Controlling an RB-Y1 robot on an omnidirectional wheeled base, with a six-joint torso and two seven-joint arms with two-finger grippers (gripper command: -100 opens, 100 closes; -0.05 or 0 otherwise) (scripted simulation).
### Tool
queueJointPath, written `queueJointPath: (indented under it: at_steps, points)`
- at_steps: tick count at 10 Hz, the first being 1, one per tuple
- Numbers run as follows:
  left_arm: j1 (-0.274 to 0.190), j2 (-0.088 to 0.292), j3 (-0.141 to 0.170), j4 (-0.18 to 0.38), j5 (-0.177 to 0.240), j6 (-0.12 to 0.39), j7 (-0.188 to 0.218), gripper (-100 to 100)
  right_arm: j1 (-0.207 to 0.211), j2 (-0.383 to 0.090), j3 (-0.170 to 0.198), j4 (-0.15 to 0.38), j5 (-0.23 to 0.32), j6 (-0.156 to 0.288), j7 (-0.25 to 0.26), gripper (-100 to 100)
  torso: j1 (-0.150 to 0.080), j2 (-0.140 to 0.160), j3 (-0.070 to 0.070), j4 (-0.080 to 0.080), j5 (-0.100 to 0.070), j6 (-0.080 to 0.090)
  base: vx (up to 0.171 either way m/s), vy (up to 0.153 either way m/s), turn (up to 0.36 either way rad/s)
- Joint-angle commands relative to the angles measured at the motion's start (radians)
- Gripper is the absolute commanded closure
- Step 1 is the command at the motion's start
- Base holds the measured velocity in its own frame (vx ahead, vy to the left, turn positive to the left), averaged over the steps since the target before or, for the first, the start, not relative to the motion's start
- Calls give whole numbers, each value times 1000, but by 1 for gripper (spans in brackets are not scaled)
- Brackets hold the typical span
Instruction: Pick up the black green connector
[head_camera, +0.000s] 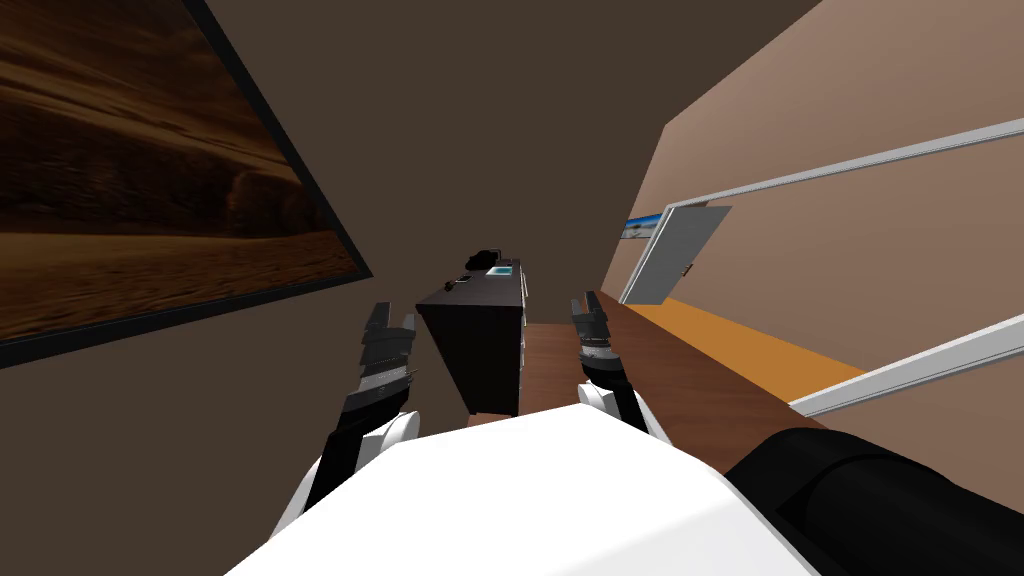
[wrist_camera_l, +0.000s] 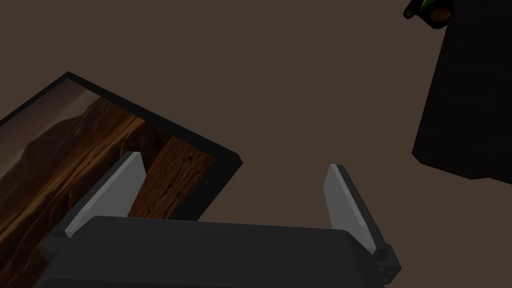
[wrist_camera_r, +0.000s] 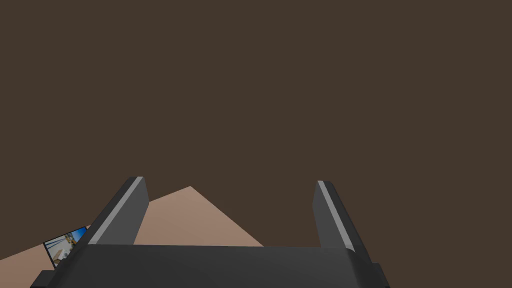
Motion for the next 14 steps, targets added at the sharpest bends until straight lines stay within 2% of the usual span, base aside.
queueJointPath:
  at_steps: [1, 3, 5, 6, 7, 8, 10, 11, 12, 13, 14]
  points:
    - [-15, 33, -1, 1, -6, 18, 10, -100, 0, 0, 0, 0, 0, 0, 0, 0, 0, 0, 0, 0, 0, 0, -26, -23, 4]
    - [-51, 87, -2, 7, -18, 61, 33, -100, 0, 0, 0, 0, 0, 0, 0, 0, -3, 3, 2, 1, -1, 0, -68, -72, 9]
    - [-107, 142, -3, 23, -36, 118, 68, -100, 0, 0, 0, 0, 0, 0, 0, 0, -6, 5, 3, 1, -1, 0, -88, -102, 11]
    - [-107, 142, -3, 23, -36, 127, 68, -100, 0, 0, 0, 0, 0, 0, 0, 0, -7, 5, 3, 1, -2, 0, -55, -61, 6]
    - [-143, 170, -2, 34, -46, 164, 89, -100, 0, 0, 0, 0, 0, 0, 0, 0, -5, 4, 3, 1, -1, 0, -55, -42, 6]
    - [-143, 170, -2, 34, -46, 168, 89, -100, 0, 0, 0, 0, 0, 0, 0, 0, -3, 4, 2, 1, -1, 0, -38, -32, 2]
    - [-216, 224, 3, 66, -69, 236, 137, -100, 0, 0, 0, 0, 0, 0, 0, 0, -3, 3, 2, 1, -1, 0, -66, -69, 5]
    - [-229, 224, 3, 66, -69, 262, 137, -100, 0, 0, 0, 0, 0, 0, 0, 0, -5, 4, 2, 1, -1, 0, -63, -60, 8]
    - [-269, 251, 7, 87, -80, 290, 164, -100, 0, 0, 0, 0, 0, 0, 0, 0, -4, 4, 2, 1, -1, 0, -52, -44, 6]
    - [-279, 251, 7, 87, -80, 315, 164, -100, 0, 0, 0, 0, 0, 0, 0, 0, -3, 3, 2, 1, -1, 0, -37, -35, 2]
    - [-315, 277, 12, 110, -92, 343, 192, -100, 0, 0, 0, 0, 0, 0, 0, 0, -2, 2, 1, 1, -1, 0, -43, -53, -1]
